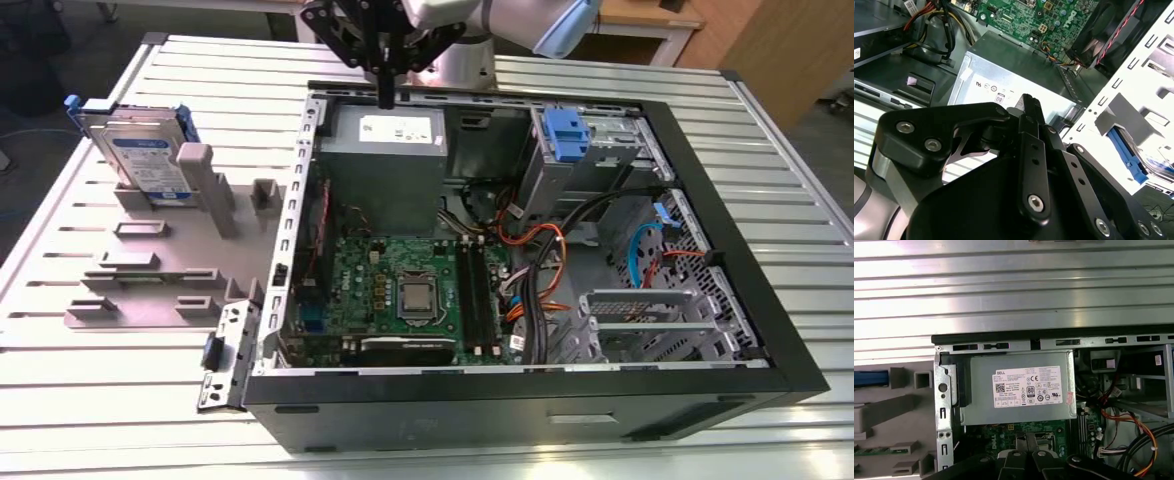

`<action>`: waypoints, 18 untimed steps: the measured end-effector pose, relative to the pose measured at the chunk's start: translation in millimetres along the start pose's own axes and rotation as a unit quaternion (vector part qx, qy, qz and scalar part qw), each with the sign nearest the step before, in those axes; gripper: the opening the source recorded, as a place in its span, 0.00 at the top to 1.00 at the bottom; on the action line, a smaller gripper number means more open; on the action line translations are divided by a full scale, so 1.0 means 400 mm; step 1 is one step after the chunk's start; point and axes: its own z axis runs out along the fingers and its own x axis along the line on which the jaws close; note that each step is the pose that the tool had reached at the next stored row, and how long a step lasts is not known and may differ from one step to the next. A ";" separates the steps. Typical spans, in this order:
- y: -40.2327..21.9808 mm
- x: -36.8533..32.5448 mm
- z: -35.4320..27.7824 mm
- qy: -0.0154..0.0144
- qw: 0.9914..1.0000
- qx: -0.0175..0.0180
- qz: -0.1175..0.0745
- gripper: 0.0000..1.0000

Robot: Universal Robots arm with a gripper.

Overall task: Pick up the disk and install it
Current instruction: 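Reach for the disk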

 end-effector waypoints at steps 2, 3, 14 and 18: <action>0.000 0.002 0.000 0.000 1.000 0.000 0.000 0.89; 0.000 0.003 0.000 0.000 1.000 0.000 0.000 0.89; -0.001 0.008 0.000 0.000 1.000 0.000 0.000 0.89; -0.004 0.051 0.000 0.000 1.000 0.000 0.000 0.89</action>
